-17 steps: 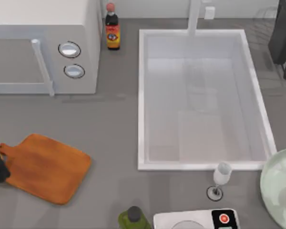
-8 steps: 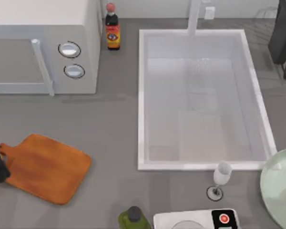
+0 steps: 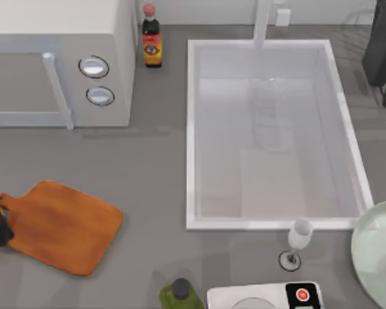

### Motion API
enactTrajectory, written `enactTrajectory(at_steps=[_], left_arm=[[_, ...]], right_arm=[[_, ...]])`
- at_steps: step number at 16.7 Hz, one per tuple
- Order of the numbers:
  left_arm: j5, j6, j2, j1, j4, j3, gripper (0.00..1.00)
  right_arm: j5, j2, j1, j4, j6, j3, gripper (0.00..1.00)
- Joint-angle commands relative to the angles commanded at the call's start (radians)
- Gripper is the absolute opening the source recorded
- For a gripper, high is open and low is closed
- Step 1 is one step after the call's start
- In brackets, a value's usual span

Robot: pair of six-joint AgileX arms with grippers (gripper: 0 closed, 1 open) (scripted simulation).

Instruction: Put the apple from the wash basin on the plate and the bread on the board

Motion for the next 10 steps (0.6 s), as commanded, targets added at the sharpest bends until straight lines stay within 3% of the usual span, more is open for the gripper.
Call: enactTrajectory(at_steps=[10], left_arm=[[0.0, 0.0, 0.0, 0.0, 0.0, 0.0, 1.0]], right_arm=[[0.0, -0.85, -0.055, 0.688, -0.059, -0.577, 1.0]])
